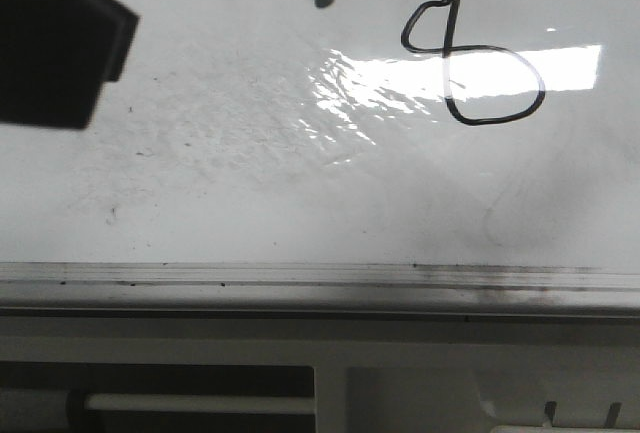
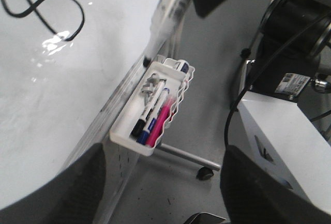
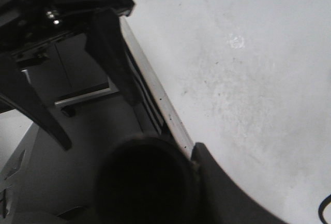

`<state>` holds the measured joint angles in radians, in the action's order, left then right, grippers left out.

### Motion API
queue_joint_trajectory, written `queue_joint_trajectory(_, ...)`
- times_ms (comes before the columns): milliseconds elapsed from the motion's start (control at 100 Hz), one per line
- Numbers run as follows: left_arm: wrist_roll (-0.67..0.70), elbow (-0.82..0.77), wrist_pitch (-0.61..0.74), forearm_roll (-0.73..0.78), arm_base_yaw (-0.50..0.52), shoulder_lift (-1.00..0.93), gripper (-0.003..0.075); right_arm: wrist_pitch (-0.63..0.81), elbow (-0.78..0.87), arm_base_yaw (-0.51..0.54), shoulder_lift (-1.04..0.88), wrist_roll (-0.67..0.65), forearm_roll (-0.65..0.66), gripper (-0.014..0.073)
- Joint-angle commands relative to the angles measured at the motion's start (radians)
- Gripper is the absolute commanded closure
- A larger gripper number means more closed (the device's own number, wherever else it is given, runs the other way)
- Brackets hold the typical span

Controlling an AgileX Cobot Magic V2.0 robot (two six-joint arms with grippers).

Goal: Write number 8 on whiteboard

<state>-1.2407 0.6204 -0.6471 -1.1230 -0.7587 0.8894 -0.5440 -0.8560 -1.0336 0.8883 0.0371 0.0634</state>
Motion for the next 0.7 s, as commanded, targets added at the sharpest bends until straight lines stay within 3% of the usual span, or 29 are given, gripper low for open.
queue_joint_trajectory(0,-0.101,0.065,-0.027,-0.126,0.001,0.03,0.0294,0.033,-0.034,-0.021,0.006,0.011,-0.004,0.0665)
queue_joint_trajectory(200,-0.156,0.109,-0.048,-0.155,0.001,0.033,0.0294,-0.068,-0.034,-0.062,0.036,0.042,-0.019,0.0665)
queue_joint_trajectory(310,-0.156,0.113,-0.058,-0.195,0.001,0.034,0.0294,-0.051,-0.034,-0.087,0.056,0.097,-0.063,0.0664)
queue_joint_trajectory(690,-0.156,0.113,-0.164,-0.288,0.001,0.087,0.0294,0.006,-0.034,-0.122,0.129,0.108,-0.075,0.0665)
